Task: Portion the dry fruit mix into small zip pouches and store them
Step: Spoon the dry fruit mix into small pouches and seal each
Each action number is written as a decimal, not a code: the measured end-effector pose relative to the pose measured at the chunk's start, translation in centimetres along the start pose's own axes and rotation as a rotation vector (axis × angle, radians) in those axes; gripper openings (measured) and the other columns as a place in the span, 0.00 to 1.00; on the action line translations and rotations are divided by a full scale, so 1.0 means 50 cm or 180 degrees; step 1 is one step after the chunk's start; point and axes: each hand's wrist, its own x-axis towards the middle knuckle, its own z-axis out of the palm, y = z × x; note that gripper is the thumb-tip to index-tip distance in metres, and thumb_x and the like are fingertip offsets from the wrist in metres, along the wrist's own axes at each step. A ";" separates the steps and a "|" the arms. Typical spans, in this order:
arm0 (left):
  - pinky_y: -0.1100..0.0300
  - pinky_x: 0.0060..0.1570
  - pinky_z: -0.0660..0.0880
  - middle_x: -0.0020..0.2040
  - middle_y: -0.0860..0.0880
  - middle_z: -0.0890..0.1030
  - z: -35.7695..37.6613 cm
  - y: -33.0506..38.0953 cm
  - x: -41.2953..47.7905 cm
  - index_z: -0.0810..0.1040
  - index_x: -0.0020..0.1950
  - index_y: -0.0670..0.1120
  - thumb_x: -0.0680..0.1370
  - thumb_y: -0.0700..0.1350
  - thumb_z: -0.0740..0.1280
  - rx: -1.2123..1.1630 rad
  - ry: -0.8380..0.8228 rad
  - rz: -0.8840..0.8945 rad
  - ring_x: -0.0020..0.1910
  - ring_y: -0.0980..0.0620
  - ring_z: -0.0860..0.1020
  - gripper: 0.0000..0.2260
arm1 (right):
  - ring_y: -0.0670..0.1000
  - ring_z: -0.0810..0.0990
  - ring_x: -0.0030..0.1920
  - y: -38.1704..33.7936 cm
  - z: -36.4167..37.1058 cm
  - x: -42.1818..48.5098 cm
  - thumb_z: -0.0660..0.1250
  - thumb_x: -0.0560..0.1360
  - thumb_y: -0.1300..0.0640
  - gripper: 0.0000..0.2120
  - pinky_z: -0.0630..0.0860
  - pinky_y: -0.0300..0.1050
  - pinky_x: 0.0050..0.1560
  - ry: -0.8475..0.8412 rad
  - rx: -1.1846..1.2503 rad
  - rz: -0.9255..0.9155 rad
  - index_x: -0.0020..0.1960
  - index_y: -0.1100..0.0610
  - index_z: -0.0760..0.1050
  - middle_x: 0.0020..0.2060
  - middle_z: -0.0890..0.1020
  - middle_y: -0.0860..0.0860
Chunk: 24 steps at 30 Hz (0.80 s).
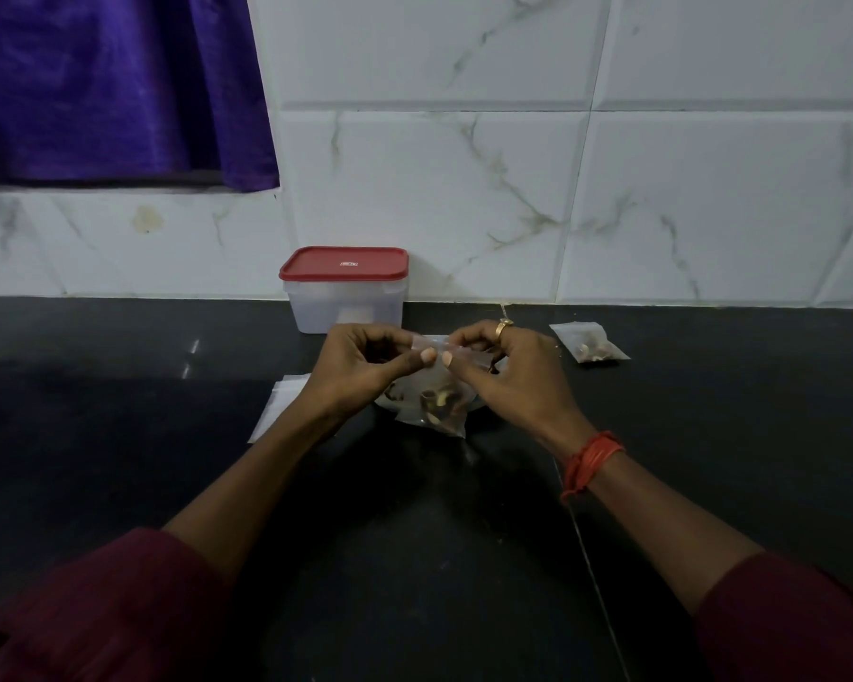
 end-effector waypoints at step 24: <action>0.65 0.42 0.79 0.44 0.44 0.87 -0.012 0.011 0.004 0.84 0.49 0.36 0.74 0.40 0.72 0.0108 -0.0423 -0.0103 0.42 0.53 0.85 0.07 | 0.40 0.83 0.46 0.006 0.004 -0.001 0.74 0.68 0.39 0.16 0.81 0.46 0.52 -0.0009 0.0245 0.0117 0.47 0.49 0.85 0.42 0.86 0.43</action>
